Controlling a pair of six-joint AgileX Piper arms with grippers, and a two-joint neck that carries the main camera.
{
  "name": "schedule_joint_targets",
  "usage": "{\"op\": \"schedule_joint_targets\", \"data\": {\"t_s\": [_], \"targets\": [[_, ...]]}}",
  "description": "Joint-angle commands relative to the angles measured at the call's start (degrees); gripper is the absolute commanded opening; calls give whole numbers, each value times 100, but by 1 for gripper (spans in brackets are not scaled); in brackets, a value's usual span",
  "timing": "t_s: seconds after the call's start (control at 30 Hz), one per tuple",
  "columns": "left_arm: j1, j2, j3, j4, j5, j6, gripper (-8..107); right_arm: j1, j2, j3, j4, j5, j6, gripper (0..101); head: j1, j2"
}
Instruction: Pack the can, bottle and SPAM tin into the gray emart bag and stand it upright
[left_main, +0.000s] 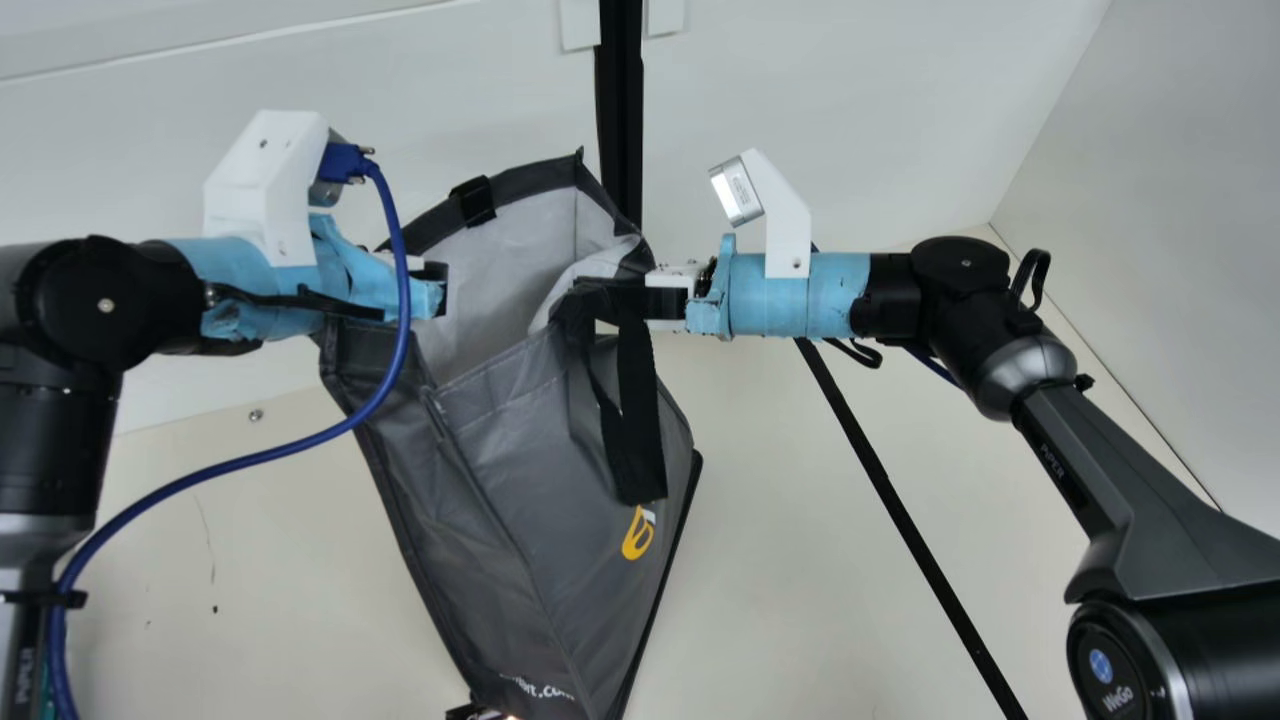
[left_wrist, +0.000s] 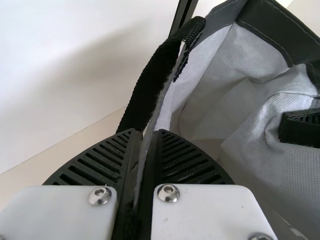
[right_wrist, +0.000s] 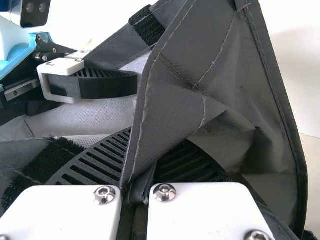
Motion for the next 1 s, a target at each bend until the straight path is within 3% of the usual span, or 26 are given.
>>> {"op": "schedule_joint_targets", "data": {"t_s": [0.0,0.27,0.6,0.63,0.73,0.97], "targets": [[0,0,0,0,0,0,-8,0,0,0,0,0,0,0,-130,-5],[0,0,0,0,0,0,-7,0,0,0,0,0,0,0,-130,-5],[0,0,0,0,-12,0,26,0,0,0,0,0,0,0,-130,-5],[-28,-347,589,-9,-247,66,29,0,0,0,0,0,0,0,-130,-5],[-1,-448,722,-65,-326,131,40,0,0,0,0,0,0,0,-130,-5],[171,-1099,1662,-518,-815,585,63,0,0,0,11,0,0,0,-130,-5]]}}
